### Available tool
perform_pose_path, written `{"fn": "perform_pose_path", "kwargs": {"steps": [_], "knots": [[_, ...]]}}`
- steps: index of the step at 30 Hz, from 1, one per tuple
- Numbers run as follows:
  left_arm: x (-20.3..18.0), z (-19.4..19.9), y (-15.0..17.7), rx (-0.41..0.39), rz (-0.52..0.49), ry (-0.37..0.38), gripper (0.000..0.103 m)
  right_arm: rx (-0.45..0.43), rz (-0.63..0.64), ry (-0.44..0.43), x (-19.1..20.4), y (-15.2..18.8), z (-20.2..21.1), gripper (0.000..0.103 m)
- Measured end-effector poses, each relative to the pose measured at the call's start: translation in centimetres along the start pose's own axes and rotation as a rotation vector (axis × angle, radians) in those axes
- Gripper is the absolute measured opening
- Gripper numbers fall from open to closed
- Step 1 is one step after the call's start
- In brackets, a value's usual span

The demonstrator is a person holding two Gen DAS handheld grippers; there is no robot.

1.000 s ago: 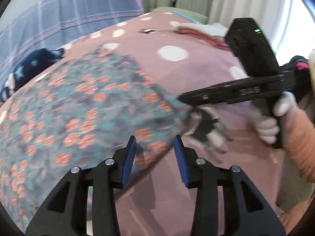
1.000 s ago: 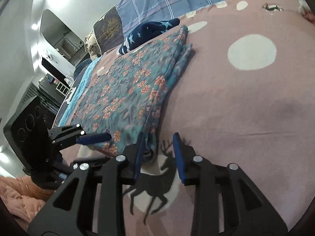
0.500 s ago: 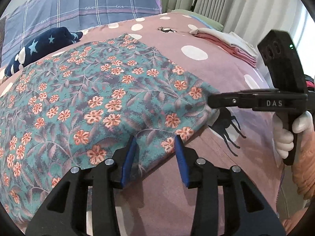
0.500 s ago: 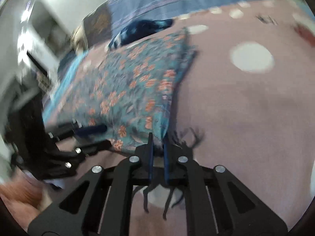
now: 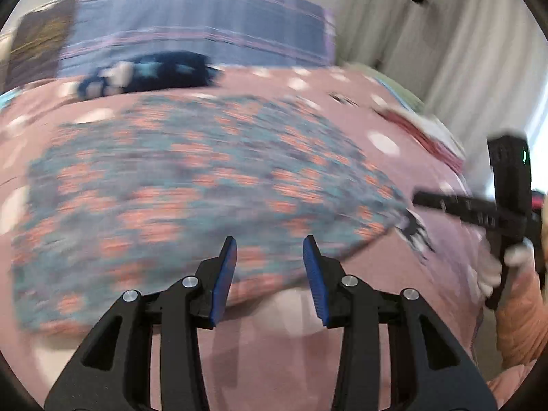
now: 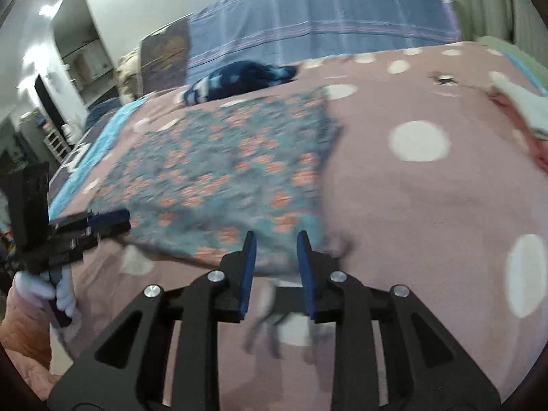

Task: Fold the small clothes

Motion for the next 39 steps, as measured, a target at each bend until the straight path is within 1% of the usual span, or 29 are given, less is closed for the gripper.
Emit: {"fn": "perform_pose_path", "kwargs": {"steps": [1,2,4,5,6,7,8,9,10,11,13,14,16,18,19,21,23,25,26,28,31,35,39], "knots": [[1.4,1.1,0.0,-0.02,0.019,-0.034,0.041,0.038,-0.004,-0.013,0.4,0.4,-1.1,0.029],[3.7,2.6,0.1,-0.047,0.048,-0.086,0.041,0.072,-0.008,0.009,0.4,0.9,-1.9,0.031],[7.6,4.4,0.9,-0.07,0.095,-0.204,0.049,0.132,-0.015,0.101,-0.7,2.5,-3.3,0.023],[9.3,4.9,1.4,-0.066,0.106,-0.264,0.053,0.11,-0.033,0.094,-0.8,2.7,-3.2,0.023],[11.8,5.1,2.7,-0.024,0.117,-0.355,0.053,0.11,-0.045,0.096,-0.8,2.8,-2.9,0.023],[13.7,5.1,3.7,0.022,0.139,-0.417,0.054,0.116,-0.053,0.119,-0.7,2.8,-2.5,0.023],[15.3,5.2,4.8,0.049,0.182,-0.436,0.055,0.117,-0.054,0.148,-0.6,2.8,-2.3,0.024],[16.2,6.2,5.3,-0.001,0.254,-0.363,0.055,0.116,-0.051,0.185,-0.5,2.8,-2.0,0.025],[16.7,7.2,5.5,-0.037,0.307,-0.316,0.055,0.113,-0.046,0.221,-0.2,2.7,-1.7,0.028],[17.0,7.8,5.5,-0.052,0.324,-0.304,0.055,0.099,-0.028,0.24,0.6,2.5,-1.3,0.028],[17.3,8.5,5.4,-0.073,0.313,-0.327,0.055,0.055,0.038,0.221,3.5,1.7,-0.5,0.028],[17.4,8.8,5.3,-0.078,0.314,-0.313,0.055,0.035,0.077,0.21,5.1,1.4,-0.3,0.029],[17.7,9.4,5.1,-0.104,0.319,-0.28,0.055,-0.005,0.177,0.176,8.7,0.7,-0.2,0.041],[18.1,10.0,5.0,-0.135,0.325,-0.25,0.055,-0.033,0.312,0.126,13.7,0.6,-0.9,0.047],[18.2,10.1,5.0,-0.15,0.332,-0.234,0.056,-0.035,0.355,0.106,15.2,0.7,-1.3,0.048],[18.8,10.3,5.5,-0.167,0.363,-0.19,0.056,-0.006,0.444,0.058,19.4,1.5,-3.6,0.048],[19.3,10.3,6.2,-0.171,0.396,-0.158,0.056,0.039,0.487,0.003,22.6,2.6,-5.5,0.048],[20.3,10.0,7.1,-0.167,0.457,-0.118,0.057,0.06,0.524,-0.026,24.9,3.2,-6.6,0.048],[20.8,9.9,7.4,-0.174,0.494,-0.085,0.056,0.069,0.556,-0.039,26.5,3.5,-7.4,0.048],[21.4,10.1,7.8,-0.194,0.529,-0.041,0.057,0.083,0.616,-0.05,29.1,4.0,-8.5,0.048],[21.6,10.0,8.1,-0.211,0.557,0.011,0.058,0.114,0.694,-0.039,31.9,4.7,-10.5,0.049],[22.3,10.1,8.5,-0.238,0.615,0.091,0.059,0.144,0.766,0.006,34.0,5.4,-13.5,0.049],[22.6,10.1,8.7,-0.251,0.638,0.132,0.059,0.133,0.805,0.046,35.5,5.3,-15.6,0.05]]}}
Point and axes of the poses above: each gripper's, at about its wrist camera, not at the fingertips, and z roughly against the way its jaws point, x to its left, y to its underside, the point moved 4 cm from there along -z, roughly the way its jaws point, and after that the axes turned 5 degrees about -x, right-handed, at the moved point
